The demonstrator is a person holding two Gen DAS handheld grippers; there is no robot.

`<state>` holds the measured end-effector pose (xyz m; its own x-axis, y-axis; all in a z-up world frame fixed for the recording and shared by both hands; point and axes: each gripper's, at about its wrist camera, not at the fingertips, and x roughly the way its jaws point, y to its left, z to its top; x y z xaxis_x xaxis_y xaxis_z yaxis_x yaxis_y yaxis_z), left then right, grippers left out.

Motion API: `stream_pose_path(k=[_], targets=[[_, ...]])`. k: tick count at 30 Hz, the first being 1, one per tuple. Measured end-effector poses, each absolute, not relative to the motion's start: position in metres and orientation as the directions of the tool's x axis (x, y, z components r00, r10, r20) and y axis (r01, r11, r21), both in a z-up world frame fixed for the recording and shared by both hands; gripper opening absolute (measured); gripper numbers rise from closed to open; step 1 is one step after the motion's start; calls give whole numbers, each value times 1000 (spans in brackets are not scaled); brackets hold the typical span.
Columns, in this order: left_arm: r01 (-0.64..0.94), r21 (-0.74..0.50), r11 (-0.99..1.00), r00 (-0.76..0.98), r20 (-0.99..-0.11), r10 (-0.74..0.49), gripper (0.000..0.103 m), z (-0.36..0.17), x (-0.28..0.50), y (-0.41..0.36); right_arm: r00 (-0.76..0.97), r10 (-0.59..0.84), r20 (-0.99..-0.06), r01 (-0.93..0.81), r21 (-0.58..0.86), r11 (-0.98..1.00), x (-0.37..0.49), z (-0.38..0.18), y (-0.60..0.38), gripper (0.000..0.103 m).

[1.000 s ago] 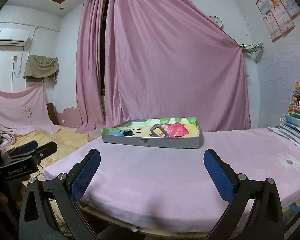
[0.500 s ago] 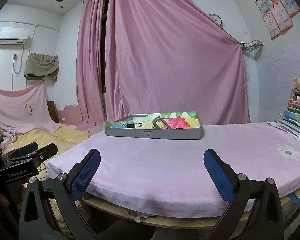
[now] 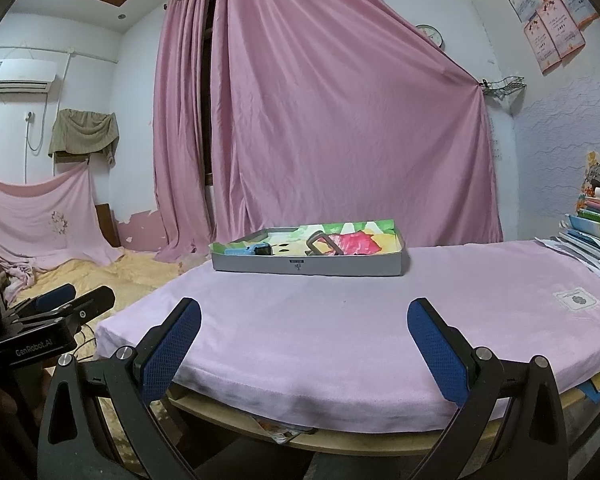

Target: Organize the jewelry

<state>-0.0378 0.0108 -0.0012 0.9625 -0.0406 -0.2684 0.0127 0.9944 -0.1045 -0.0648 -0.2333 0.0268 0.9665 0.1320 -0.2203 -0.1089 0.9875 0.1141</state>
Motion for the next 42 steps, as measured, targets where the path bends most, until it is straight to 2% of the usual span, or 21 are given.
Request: stream_pose_path(k=[42], targets=[[6,-86,996,965,-262,-28,103,-1,-38,17,967,138,-212,-116,115,987,-68,24,-229,102]])
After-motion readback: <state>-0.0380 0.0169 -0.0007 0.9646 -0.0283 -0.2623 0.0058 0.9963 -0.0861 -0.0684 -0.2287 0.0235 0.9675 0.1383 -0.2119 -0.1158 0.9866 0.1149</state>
